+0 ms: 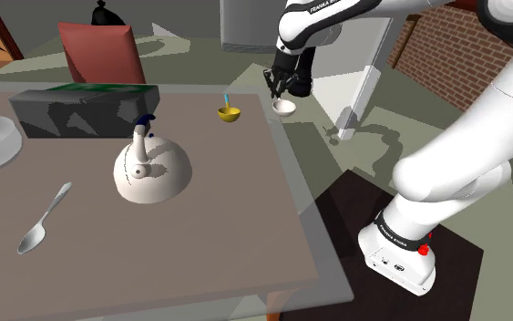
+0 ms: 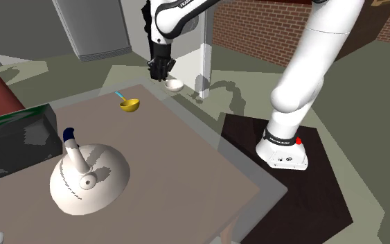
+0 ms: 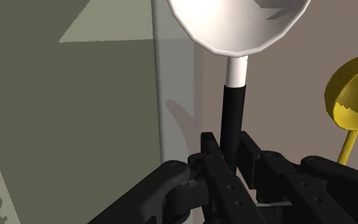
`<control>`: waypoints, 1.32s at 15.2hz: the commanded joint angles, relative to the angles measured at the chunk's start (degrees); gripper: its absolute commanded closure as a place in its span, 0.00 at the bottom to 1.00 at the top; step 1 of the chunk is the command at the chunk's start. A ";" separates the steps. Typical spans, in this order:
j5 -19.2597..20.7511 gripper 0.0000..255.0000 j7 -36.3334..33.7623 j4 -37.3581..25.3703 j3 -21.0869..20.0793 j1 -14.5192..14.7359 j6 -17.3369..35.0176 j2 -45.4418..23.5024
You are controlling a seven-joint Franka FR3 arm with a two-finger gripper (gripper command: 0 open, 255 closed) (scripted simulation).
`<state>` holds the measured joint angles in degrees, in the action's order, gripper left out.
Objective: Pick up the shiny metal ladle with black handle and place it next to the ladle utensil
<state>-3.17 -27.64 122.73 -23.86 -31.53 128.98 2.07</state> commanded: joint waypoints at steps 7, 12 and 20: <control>1.35 1.00 -0.69 3.49 -0.11 0.05 6.18 -2.87; 2.64 1.00 -1.53 5.14 -0.10 0.17 9.96 -5.18; 3.73 1.00 -2.24 6.08 0.01 0.30 12.52 -6.95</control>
<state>0.54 -29.86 128.81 -23.85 -31.24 141.45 -4.84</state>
